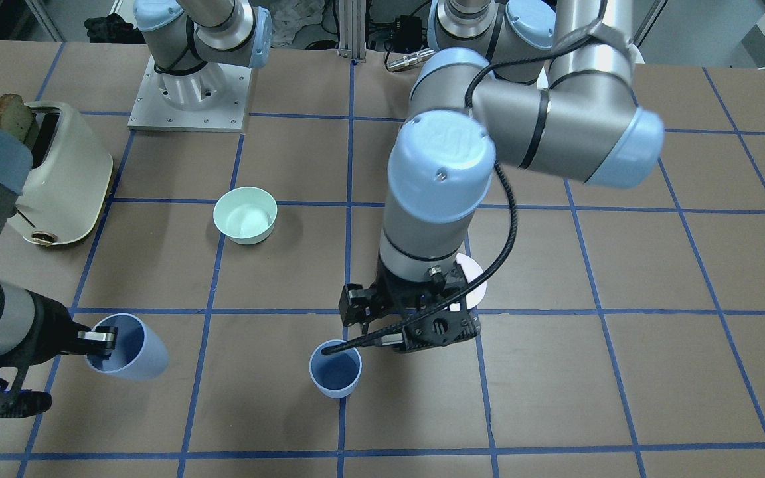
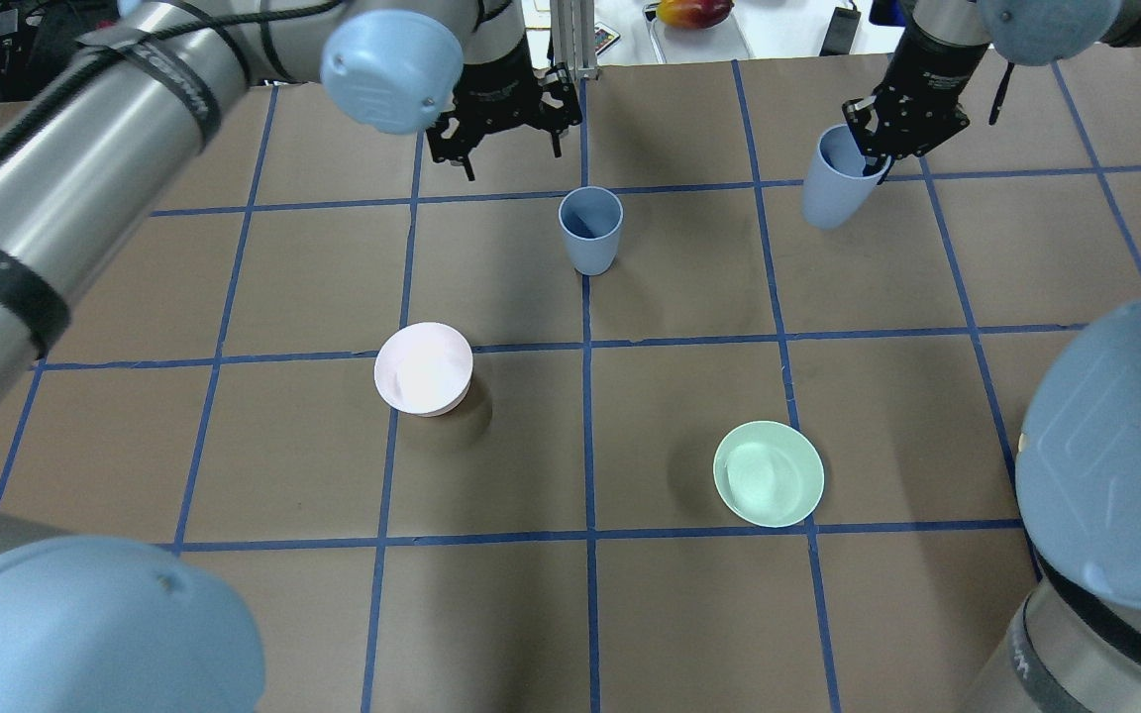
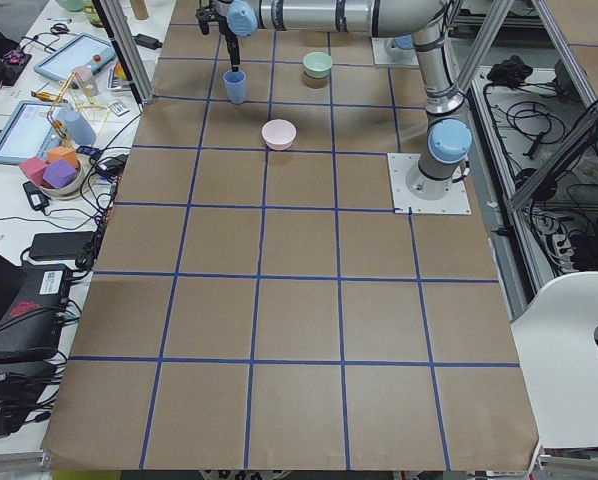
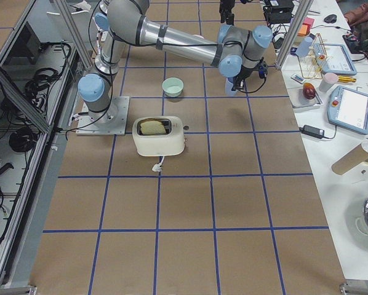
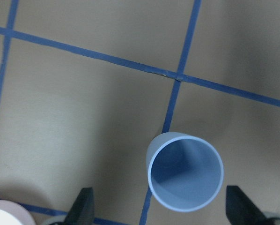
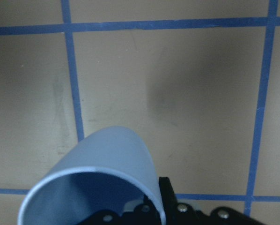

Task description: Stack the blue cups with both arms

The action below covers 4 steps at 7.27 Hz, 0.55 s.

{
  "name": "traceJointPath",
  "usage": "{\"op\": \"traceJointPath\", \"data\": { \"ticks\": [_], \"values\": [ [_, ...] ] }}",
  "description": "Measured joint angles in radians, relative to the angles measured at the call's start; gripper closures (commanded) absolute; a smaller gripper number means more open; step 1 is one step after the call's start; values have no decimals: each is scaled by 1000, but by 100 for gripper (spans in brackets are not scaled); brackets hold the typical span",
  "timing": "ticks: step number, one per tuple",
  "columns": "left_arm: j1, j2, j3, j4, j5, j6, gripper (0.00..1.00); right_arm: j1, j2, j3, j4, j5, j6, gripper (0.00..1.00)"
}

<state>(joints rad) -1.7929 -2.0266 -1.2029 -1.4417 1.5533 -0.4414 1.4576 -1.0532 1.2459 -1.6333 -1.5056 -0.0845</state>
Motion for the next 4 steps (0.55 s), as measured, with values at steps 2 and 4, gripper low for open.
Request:
{"op": "traceJointPath", "data": {
  "ticks": [2,4],
  "values": [
    [57,134,1,-220,11,48,0,166,-19,-28,4,24,247,100],
    [71,245,-43,-333,19,26,0,265,-11,-72,1,53,409,100]
  ]
}}
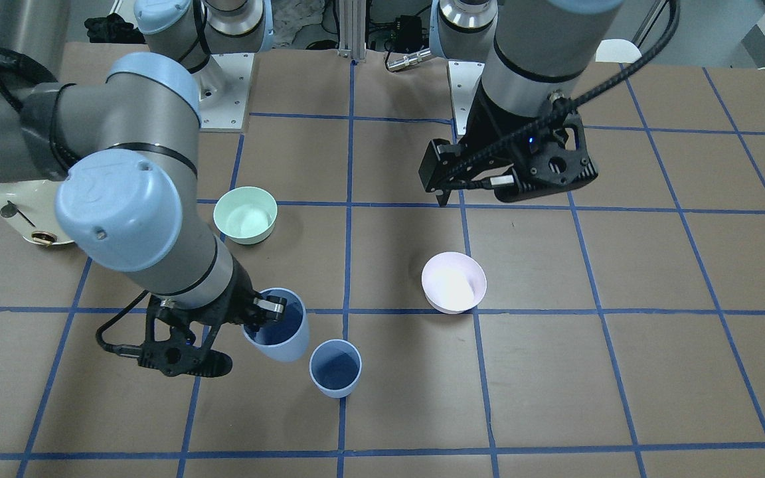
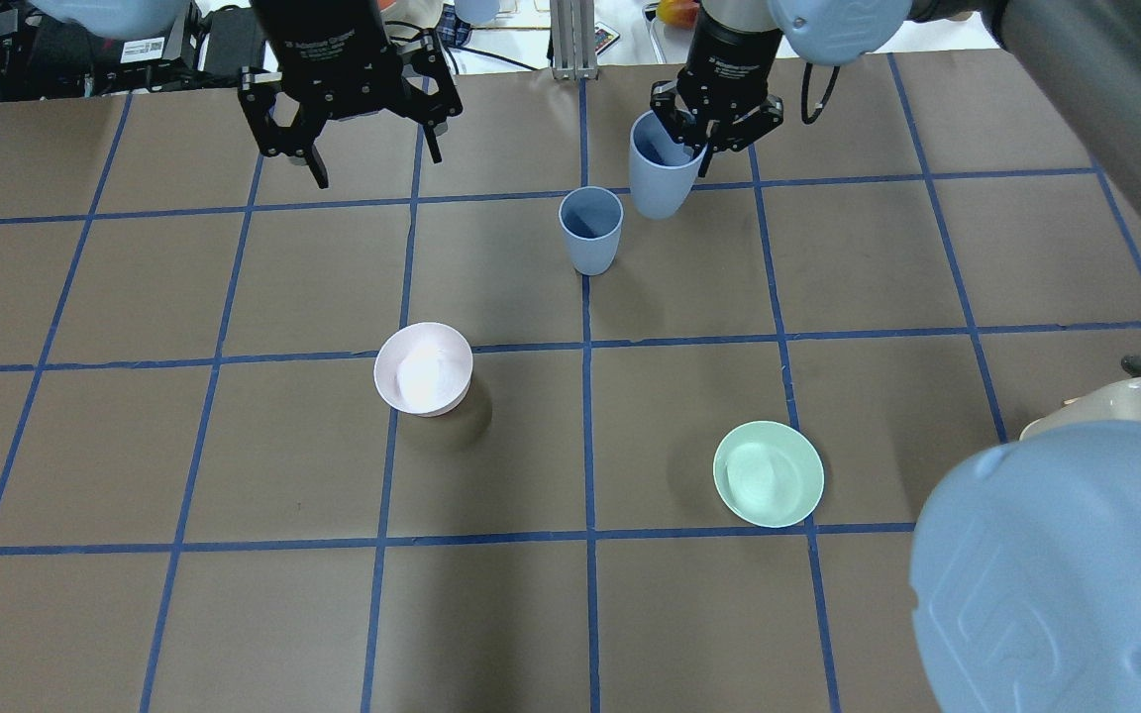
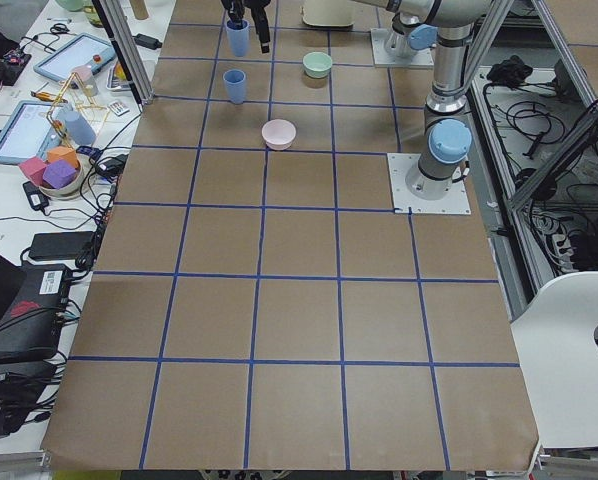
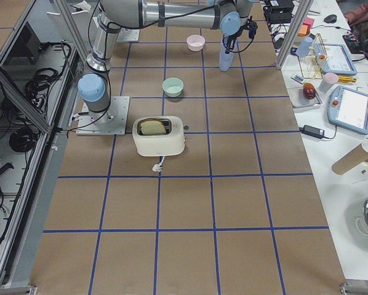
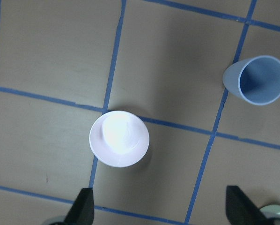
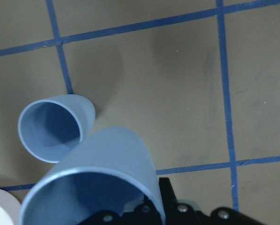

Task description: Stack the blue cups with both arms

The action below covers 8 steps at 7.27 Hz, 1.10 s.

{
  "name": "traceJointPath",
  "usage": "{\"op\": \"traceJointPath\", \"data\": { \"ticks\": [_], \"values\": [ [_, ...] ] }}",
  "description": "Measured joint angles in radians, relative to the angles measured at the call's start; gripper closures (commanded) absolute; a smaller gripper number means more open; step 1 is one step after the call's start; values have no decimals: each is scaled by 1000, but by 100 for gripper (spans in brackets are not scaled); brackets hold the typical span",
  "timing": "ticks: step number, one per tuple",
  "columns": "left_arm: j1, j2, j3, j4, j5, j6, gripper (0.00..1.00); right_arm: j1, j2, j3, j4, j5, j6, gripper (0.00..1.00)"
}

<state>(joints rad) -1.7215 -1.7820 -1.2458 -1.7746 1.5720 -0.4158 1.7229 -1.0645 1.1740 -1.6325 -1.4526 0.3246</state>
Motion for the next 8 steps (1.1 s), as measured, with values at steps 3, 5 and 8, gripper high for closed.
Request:
{"op": "traceJointPath", "data": {
  "ticks": [3,5,8],
  "values": [
    [7,117,-285,243,90,19,0,88,34,-11,-38,-1,113,100],
    [62,143,-301,273,59,141,0,97,57,-13,-81,-16,121,100],
    [127,149,-225,148,-2,188,0,98,71,-13,-90,-46,122,100]
  ]
}}
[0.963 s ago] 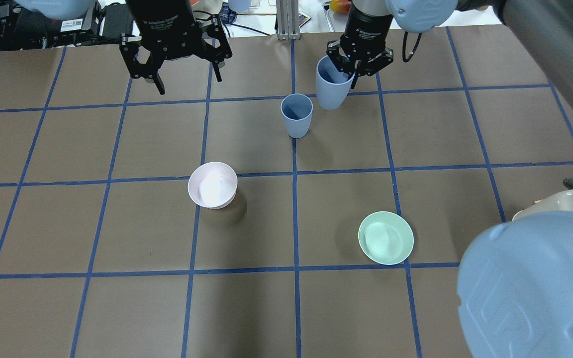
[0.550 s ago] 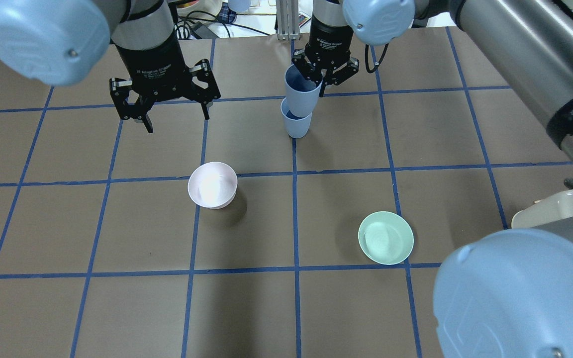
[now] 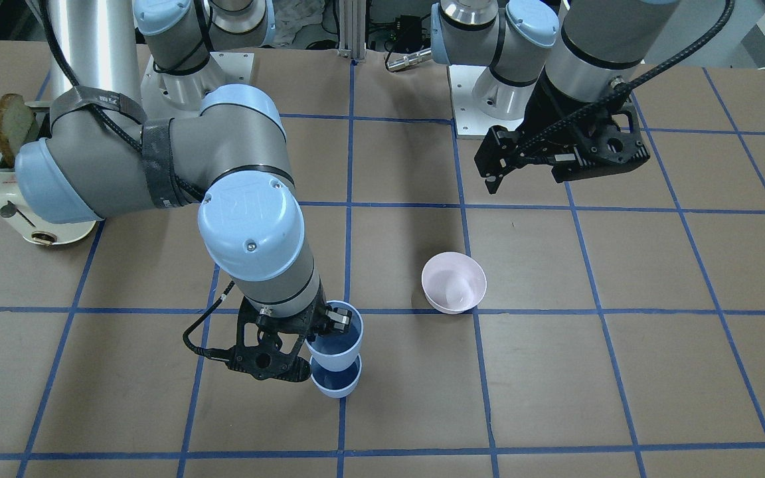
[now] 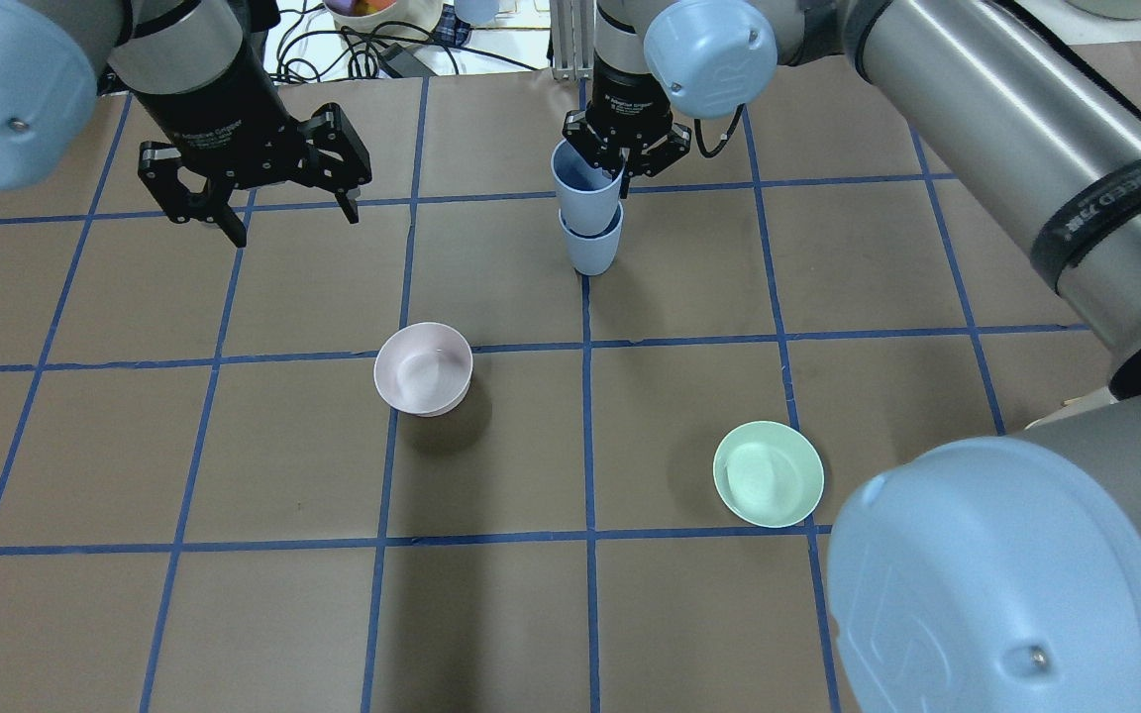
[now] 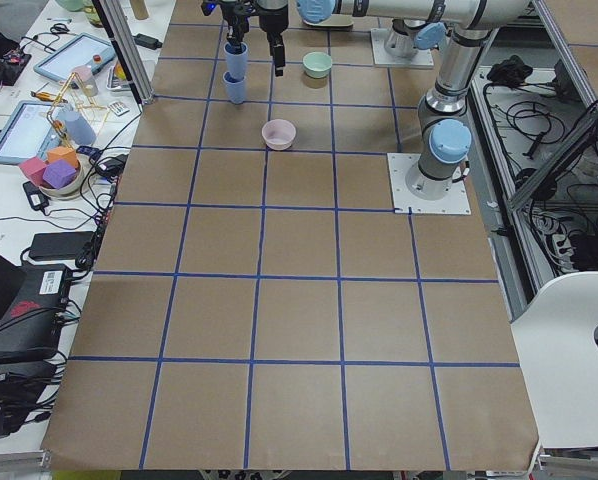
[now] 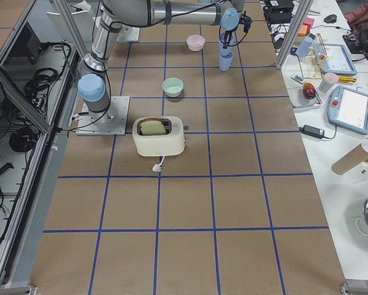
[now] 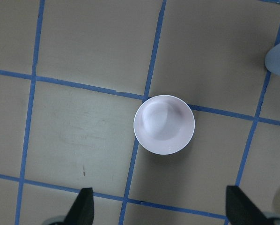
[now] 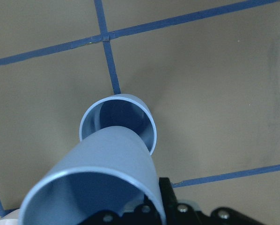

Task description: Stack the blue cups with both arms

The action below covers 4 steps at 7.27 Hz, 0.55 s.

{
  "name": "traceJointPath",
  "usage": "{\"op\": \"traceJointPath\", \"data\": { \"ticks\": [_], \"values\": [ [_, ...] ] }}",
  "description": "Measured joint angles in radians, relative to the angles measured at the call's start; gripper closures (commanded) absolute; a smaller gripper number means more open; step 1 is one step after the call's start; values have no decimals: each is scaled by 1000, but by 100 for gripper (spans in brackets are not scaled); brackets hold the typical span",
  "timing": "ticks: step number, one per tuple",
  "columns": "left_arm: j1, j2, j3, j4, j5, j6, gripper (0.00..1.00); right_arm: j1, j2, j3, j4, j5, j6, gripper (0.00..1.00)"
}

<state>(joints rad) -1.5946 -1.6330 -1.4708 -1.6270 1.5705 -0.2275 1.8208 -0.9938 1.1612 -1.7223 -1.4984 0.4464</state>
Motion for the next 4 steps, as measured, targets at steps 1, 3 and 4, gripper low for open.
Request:
{"op": "traceJointPath", "data": {
  "ticks": [1,3,4],
  "values": [
    [7,4,9,1,19,19,0,0,2,0,-1,2,0,100],
    [15,10,4,33,58,34,0,0,8,-6,-4,3,0,100],
    [22,9,3,56,58,42,0,-1,16,-18,-6,-1,0,100]
  ]
}}
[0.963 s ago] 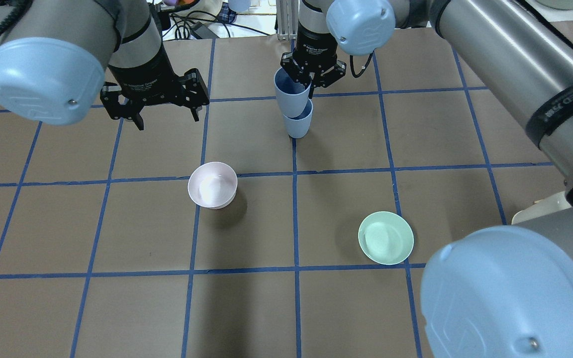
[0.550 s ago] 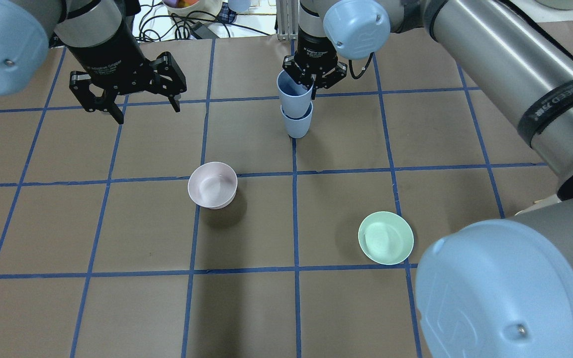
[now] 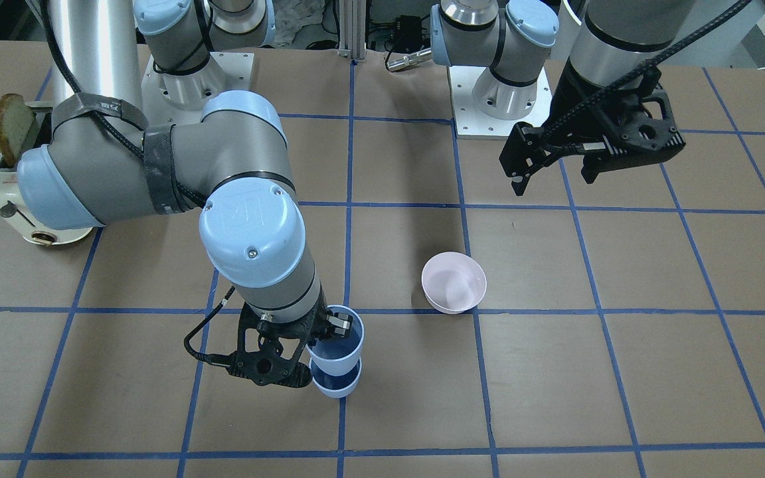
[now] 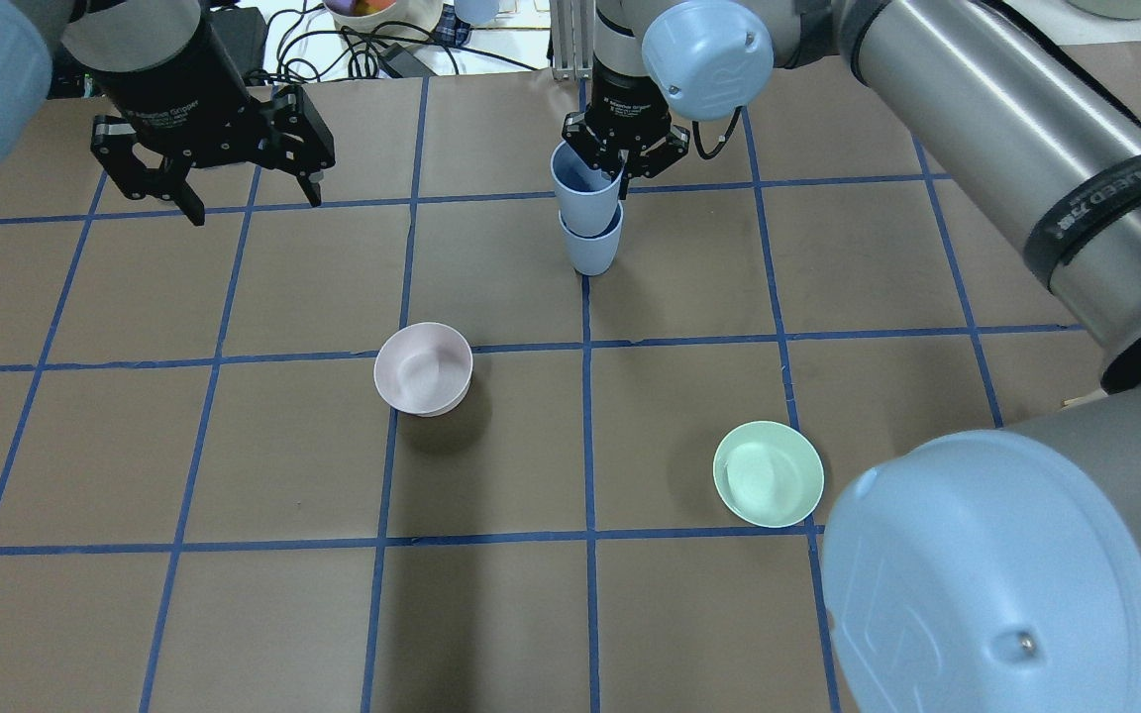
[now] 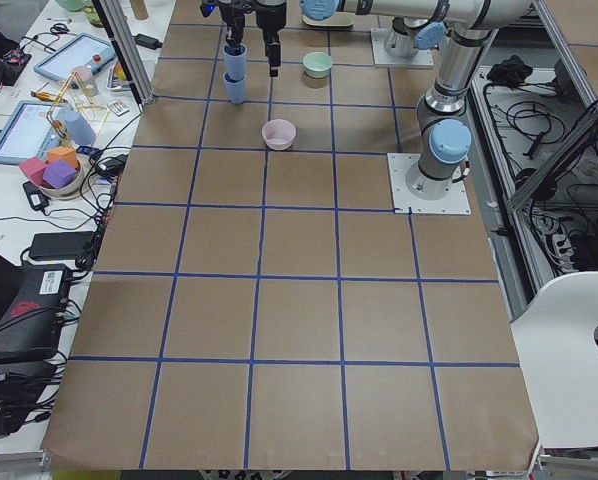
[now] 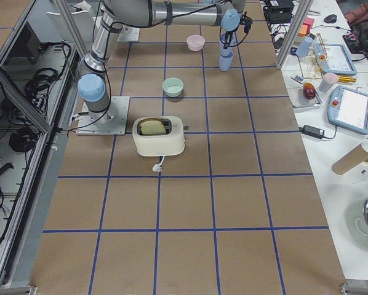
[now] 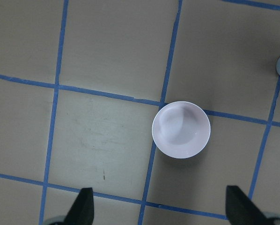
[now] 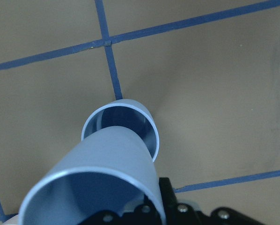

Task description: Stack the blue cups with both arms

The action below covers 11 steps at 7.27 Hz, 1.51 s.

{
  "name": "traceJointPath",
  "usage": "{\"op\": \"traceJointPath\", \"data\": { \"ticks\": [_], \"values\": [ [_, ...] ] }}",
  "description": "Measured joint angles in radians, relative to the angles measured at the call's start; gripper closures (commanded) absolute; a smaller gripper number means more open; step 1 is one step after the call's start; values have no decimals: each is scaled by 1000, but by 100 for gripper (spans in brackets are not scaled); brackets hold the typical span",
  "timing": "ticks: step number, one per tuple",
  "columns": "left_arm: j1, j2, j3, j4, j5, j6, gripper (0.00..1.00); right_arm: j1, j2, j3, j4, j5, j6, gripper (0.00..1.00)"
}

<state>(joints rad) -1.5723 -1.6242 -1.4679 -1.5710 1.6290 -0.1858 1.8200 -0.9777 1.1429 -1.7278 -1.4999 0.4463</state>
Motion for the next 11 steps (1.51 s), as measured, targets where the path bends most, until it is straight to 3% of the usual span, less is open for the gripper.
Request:
{"op": "traceJointPath", "data": {
  "ticks": [2,3,4,5,6,9,11],
  "values": [
    [11,-9,-1,22,-27,55,0,-1,14,-19,-1,-5,0,100],
    [9,-12,-2,19,-40,85,0,-1,17,-21,-1,-6,0,60],
    [4,-14,-2,11,-48,114,0,-1,18,-18,-1,-6,0,29],
    [1,-15,-3,7,-52,131,0,-1,21,-15,-2,-6,-1,8],
    [1,-14,-3,5,-53,133,0,-1,24,-13,-3,-5,-2,0],
    [-2,-12,-4,5,-52,127,0,-19,17,-26,-1,-5,-14,0],
    [-2,-9,-4,5,-50,126,0,-76,-51,-15,51,-4,-78,0]
  ]
}}
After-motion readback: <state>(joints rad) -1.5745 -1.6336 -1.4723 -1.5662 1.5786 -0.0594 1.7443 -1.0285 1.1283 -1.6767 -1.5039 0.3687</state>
